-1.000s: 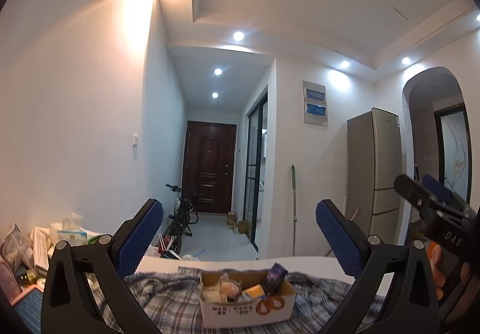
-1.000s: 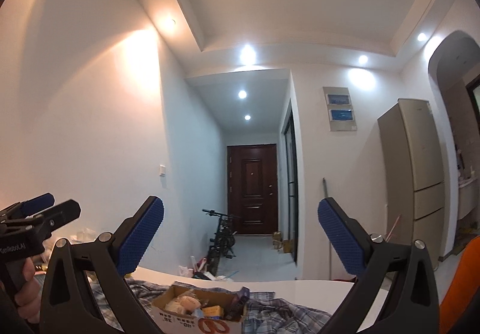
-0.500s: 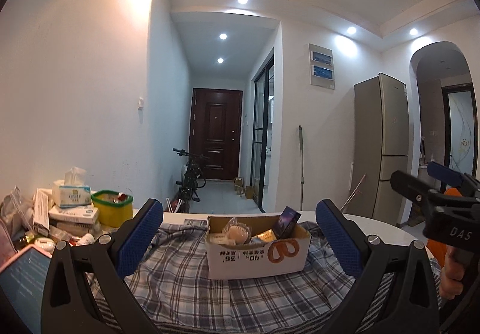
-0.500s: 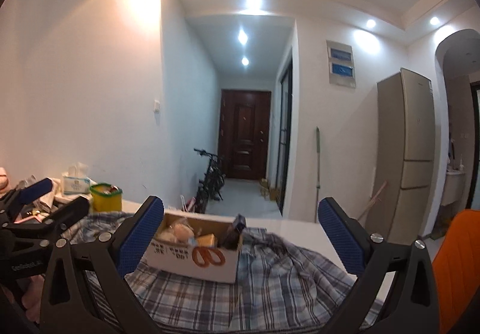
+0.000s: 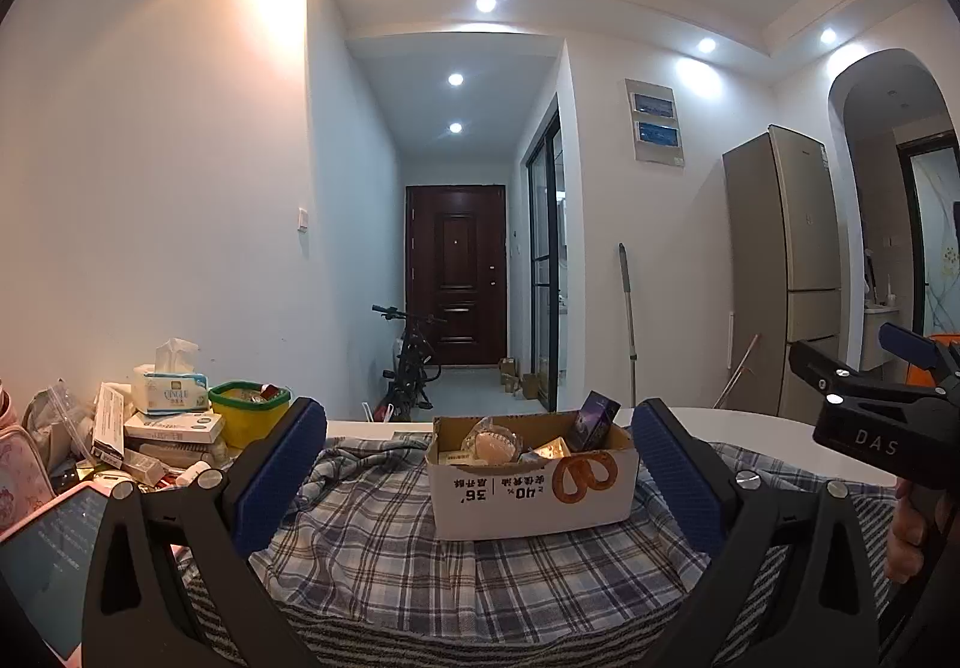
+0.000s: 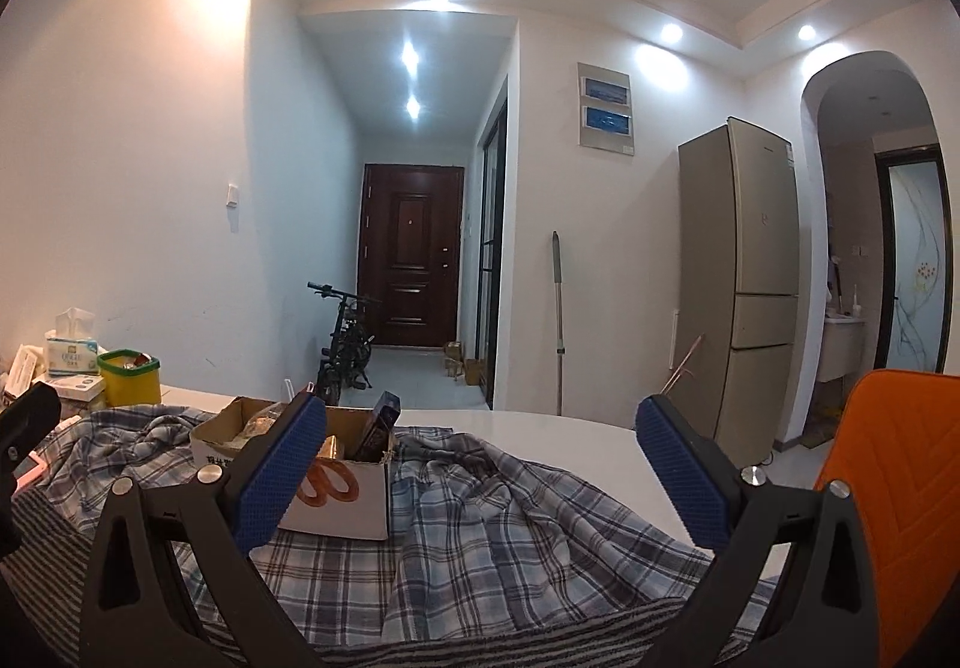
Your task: Organize objects
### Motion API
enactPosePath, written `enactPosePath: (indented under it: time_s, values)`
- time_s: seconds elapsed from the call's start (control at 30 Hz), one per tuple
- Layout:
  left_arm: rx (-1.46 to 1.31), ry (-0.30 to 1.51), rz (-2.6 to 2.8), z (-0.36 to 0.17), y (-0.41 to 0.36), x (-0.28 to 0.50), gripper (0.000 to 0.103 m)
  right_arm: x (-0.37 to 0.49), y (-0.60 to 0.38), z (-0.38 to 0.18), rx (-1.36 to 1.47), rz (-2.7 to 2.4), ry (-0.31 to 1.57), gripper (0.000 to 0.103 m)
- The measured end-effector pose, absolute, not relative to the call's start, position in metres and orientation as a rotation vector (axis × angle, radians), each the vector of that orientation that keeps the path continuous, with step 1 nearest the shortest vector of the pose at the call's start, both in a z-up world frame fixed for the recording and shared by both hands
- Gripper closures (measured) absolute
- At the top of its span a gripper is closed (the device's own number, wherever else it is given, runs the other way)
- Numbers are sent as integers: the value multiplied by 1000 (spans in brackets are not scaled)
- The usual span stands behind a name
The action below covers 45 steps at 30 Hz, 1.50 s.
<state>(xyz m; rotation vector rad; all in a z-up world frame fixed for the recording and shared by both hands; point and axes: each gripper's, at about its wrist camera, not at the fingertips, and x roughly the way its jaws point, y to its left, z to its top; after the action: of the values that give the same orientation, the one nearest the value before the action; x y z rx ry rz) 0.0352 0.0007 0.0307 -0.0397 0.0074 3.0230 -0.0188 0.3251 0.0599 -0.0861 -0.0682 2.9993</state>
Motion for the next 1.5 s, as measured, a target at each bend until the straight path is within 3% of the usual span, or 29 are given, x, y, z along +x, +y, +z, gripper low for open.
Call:
enactPosePath:
  time_s: [0.5,1.03,1.2,1.5]
  values:
    - [-189,-110,2979,18,-17,-6,0,-43,320,34,-181,3033,-67,0]
    - [-63,-68,3033,0,-13,-3,0,-51,321,18,-37,3161,34,0]
    - [-115,7,3036,-2,-4,-9,0,-52,309,16,-45,3179,-55,0]
    - [-101,-22,3032,-1,-8,-6,0,-45,292,15,17,3173,-179,0]
